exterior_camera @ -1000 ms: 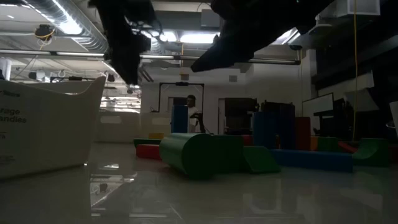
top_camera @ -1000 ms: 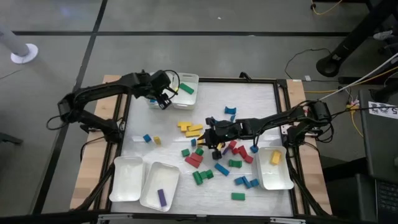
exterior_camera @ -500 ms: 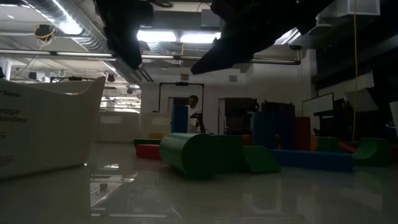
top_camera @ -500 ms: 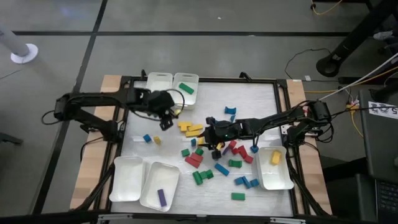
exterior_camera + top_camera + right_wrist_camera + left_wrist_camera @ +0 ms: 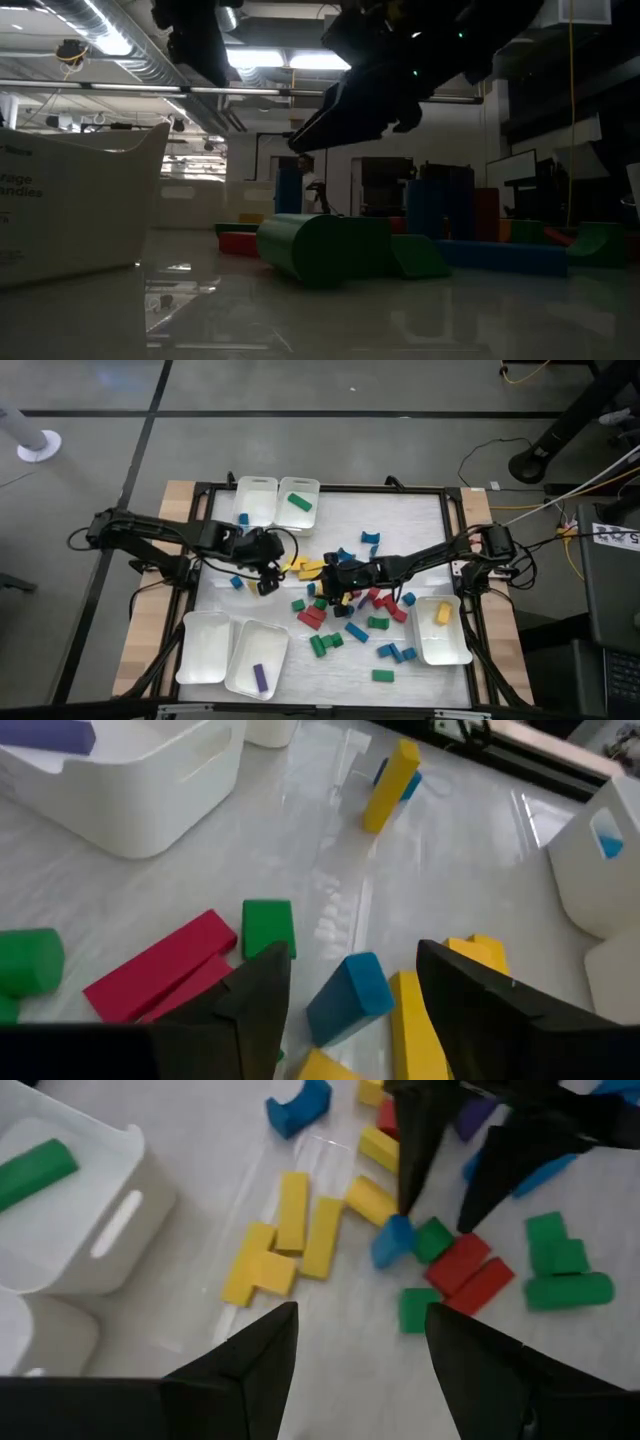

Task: Sort blocks
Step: Put the blue block into the top left white bin

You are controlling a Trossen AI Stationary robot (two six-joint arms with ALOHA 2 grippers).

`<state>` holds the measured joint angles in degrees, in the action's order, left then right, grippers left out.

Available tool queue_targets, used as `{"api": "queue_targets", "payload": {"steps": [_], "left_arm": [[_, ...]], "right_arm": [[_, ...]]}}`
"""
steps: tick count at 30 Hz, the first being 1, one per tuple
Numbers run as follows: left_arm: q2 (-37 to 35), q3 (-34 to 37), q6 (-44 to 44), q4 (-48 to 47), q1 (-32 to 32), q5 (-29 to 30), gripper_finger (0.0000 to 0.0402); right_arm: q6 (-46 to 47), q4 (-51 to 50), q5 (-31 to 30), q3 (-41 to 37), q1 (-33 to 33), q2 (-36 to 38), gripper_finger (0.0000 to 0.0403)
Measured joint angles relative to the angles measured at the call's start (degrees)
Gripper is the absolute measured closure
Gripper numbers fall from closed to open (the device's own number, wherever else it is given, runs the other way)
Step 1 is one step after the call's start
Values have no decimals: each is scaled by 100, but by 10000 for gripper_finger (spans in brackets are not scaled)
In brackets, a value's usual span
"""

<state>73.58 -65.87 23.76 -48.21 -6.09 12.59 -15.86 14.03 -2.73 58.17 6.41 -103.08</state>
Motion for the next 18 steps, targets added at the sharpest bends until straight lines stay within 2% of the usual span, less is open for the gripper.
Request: {"api": "queue_targets", "payload": {"steps": [9,18], "left_arm": [[3,0,255,151,-444,1,194],[3,5,348,151,-707,22,194]], "right_arm": [[86,10,537,2,-353,-225,187],[79,156,828,8,-422,-500,187]]}}
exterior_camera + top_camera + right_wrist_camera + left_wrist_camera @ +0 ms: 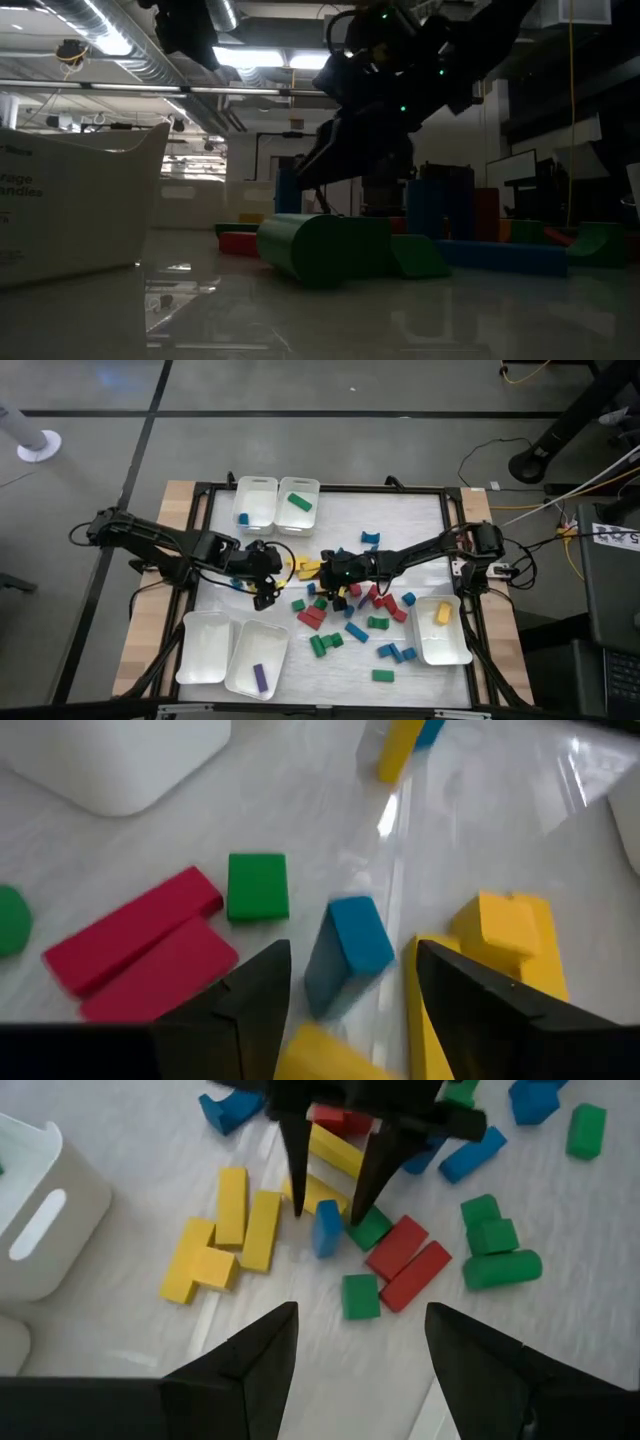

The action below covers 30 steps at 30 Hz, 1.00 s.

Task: Sort blocks
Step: Put the blue block into the top left white bin

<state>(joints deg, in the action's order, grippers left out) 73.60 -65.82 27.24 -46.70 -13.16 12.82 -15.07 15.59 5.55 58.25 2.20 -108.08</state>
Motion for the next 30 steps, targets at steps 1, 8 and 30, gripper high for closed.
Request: {"api": "queue_targets", "payload": {"steps": [1,8,30], "left_arm": [[0,33,0,69,-30,15,194],[20,534,-13,965,-181,47,194],[55,1123,407,1587,-412,112,194]], "right_arm": [[-2,-9,12,1,0,-8,187],[163,124,26,2,-39,-49,187],[321,428,7,97,-37,-298,346]]}}
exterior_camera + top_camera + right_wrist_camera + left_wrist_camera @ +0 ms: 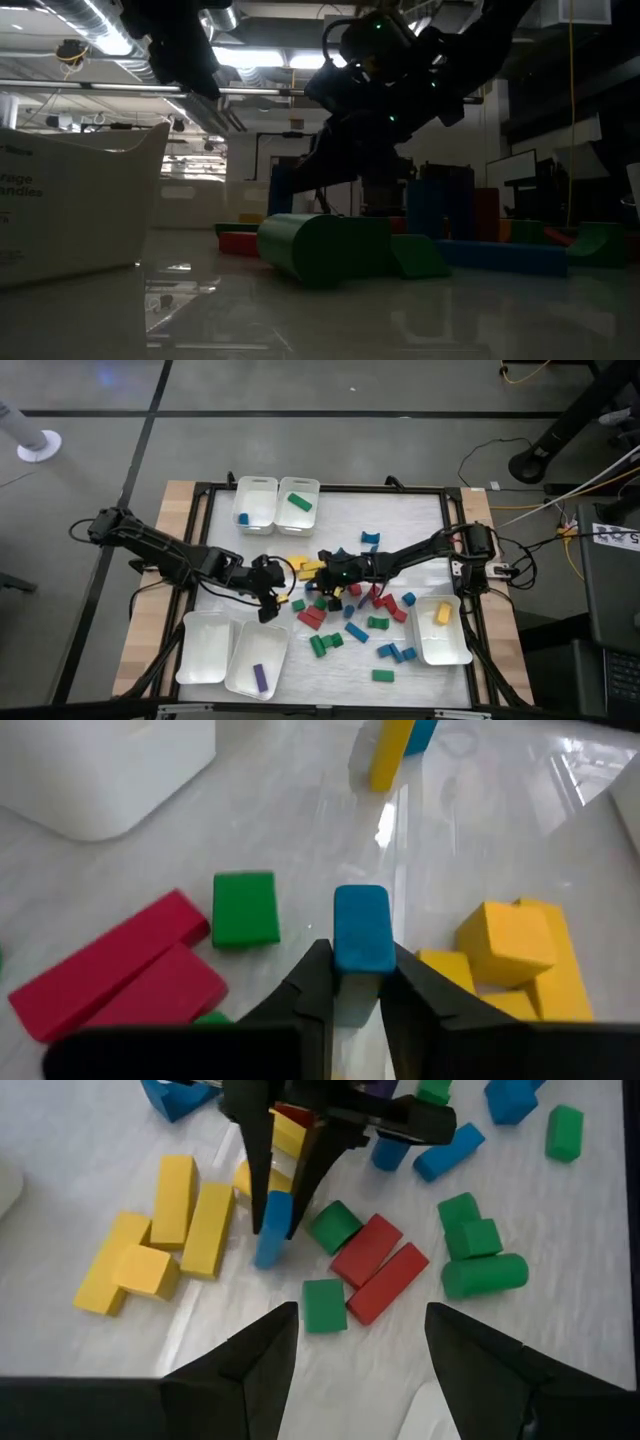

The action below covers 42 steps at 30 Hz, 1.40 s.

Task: Sort blocks
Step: Put the blue block into the top left white bin

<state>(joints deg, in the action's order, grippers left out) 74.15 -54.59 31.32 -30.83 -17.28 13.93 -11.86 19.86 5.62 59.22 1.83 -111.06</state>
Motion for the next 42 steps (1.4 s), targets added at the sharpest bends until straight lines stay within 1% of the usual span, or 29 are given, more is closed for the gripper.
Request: {"api": "queue_targets", "payload": {"steps": [4,8,10,15,19,23,29,32,36,42], "left_arm": [[0,0,131,-21,-2,-2,194],[0,0,192,-31,2,-2,194],[-16,0,302,-119,2,-2,194],[-220,0,740,-981,2,-68,194],[-419,0,890,-1636,-71,-83,194],[-530,0,900,-1997,-235,-81,194],[-533,0,900,-1998,-490,100,194],[-533,0,913,-1987,-567,309,194],[-533,0,946,-1982,-577,387,194],[-533,0,1070,-1957,-577,392,194]], "right_arm": [[-20,-30,0,275,0,21,344],[-42,-144,1,585,2,22,328],[-106,-325,1,772,2,22,330],[-213,-930,0,1261,2,22,345],[-219,-1240,-1,1563,2,22,337],[-360,-1399,0,1807,2,24,334],[-363,-1401,1,2045,2,24,340],[-364,-1405,8,2116,2,24,337],[-365,-1395,280,2153,2,28,336],[-365,-1395,533,2153,7,30,335]]}}
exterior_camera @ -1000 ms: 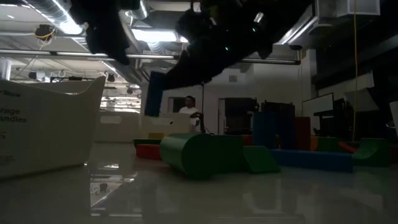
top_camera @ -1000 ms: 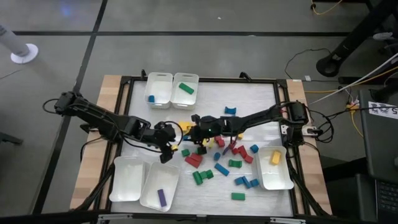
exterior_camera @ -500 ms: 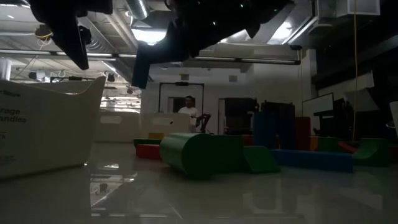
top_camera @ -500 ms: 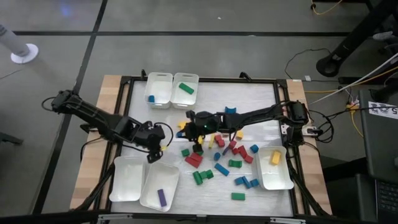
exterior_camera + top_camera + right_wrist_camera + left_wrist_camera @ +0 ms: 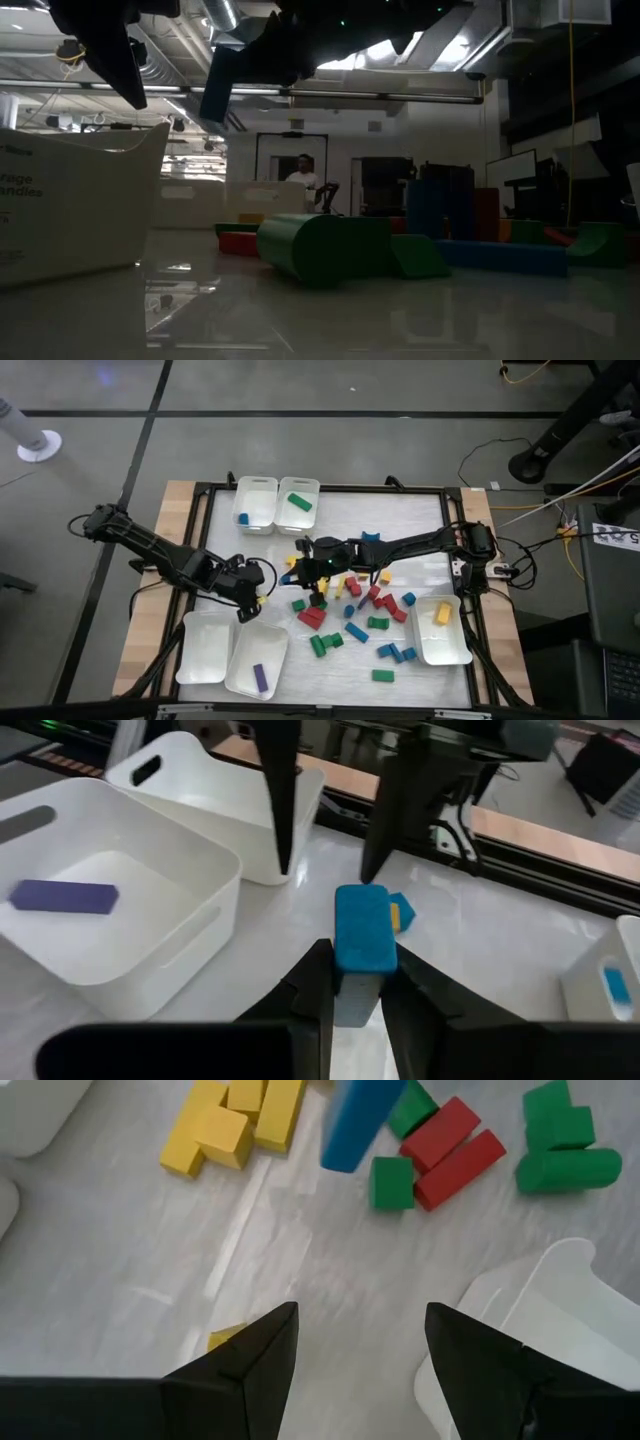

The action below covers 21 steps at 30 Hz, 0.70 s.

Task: Sort blocks
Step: Put the blue block into the top left white bin

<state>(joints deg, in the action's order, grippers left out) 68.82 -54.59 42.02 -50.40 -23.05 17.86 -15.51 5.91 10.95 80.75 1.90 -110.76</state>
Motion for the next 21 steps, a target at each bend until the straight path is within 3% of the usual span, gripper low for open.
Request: {"api": "queue_targets", "payload": {"steps": [21], "left_arm": [[0,-2,-92,365,0,354,194]], "right_arm": [[0,512,222,0,-1,2,334]]}}
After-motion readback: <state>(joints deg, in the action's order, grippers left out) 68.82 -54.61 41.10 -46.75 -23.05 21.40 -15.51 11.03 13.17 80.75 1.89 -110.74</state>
